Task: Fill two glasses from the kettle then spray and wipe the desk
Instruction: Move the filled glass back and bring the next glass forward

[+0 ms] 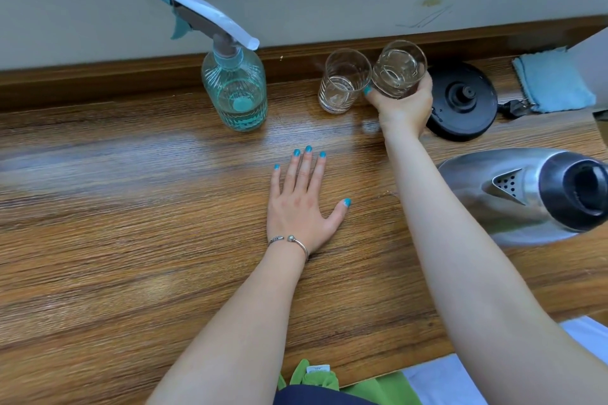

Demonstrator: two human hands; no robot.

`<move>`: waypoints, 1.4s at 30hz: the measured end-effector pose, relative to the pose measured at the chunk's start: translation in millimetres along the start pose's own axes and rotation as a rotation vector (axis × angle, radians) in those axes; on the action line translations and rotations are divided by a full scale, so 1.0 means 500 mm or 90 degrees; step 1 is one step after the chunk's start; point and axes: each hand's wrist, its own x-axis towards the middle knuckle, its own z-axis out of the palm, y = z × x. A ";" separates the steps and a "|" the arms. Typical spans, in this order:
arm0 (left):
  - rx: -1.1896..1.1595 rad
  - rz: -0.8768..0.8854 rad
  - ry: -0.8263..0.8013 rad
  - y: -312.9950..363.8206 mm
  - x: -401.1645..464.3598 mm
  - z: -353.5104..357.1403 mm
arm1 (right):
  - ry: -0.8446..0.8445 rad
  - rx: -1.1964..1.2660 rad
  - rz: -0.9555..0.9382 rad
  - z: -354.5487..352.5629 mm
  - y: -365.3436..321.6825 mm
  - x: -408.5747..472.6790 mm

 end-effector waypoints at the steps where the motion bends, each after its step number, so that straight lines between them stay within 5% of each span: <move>1: -0.002 -0.001 0.003 0.000 0.000 0.000 | -0.005 0.001 0.000 -0.001 0.004 -0.001; 7: -0.012 -0.008 0.021 0.002 -0.003 -0.003 | 0.025 0.000 0.059 -0.012 0.054 -0.063; 18: 0.001 -0.014 0.016 0.003 -0.002 -0.006 | -0.088 -0.028 -0.084 0.035 0.041 -0.126; 31: -0.023 -0.018 0.022 0.002 -0.003 -0.005 | -0.045 -0.044 -0.084 0.083 -0.004 -0.105; 42: 0.007 -0.011 -0.005 0.000 -0.001 -0.005 | -0.034 -0.012 -0.130 -0.036 0.060 -0.169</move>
